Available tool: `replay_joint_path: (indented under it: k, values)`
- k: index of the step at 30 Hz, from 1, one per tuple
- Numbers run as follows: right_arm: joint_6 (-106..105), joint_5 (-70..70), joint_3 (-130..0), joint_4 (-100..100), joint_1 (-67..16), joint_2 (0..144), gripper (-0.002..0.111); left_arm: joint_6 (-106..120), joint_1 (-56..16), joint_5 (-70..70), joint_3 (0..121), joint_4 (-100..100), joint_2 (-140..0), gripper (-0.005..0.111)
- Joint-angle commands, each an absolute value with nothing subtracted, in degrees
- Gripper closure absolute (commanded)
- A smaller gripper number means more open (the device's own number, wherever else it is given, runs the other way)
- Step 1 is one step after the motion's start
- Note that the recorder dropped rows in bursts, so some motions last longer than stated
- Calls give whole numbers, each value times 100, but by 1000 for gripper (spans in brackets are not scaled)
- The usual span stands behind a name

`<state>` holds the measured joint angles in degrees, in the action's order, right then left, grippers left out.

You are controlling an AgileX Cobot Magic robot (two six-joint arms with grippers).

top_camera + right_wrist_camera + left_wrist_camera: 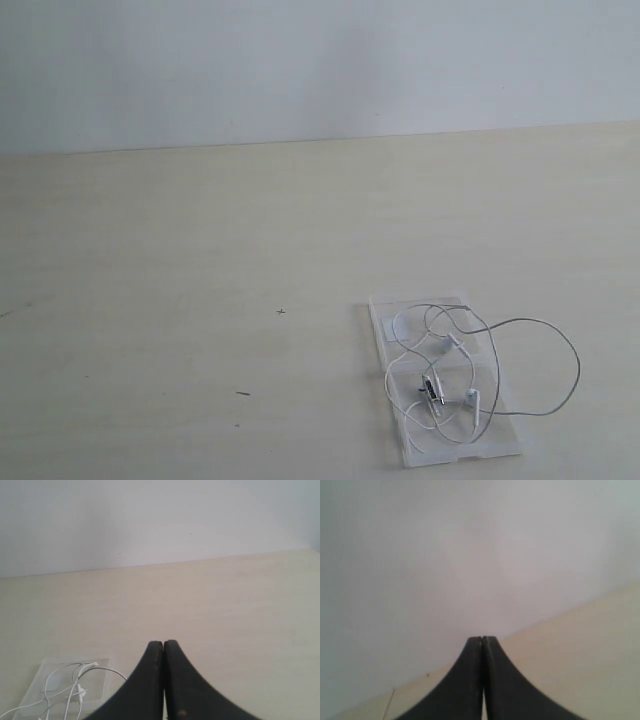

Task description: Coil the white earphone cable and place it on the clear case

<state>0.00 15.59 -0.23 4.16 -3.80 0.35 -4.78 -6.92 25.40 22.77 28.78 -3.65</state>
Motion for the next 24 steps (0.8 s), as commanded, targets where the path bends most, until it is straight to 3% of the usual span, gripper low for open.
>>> replay_joint_path:
  k: [1, 11, 19, 24]
  values:
    - [0, 1530, 0, 441, -352, 0, 108, 1160, -676, 2846, 1927, 1210, -337, 107]
    - [0, 1530, 0, 441, -352, 0, 108, -180, -676, 1020, 0, 987, -337, 107]
    - [0, 1530, 0, 452, -352, 0, 108, -489, 594, 1728, 0, 967, 0, 107]
    - [0, 1530, 0, 452, -352, 0, 108, -489, 879, 1836, 0, 882, 0, 107]
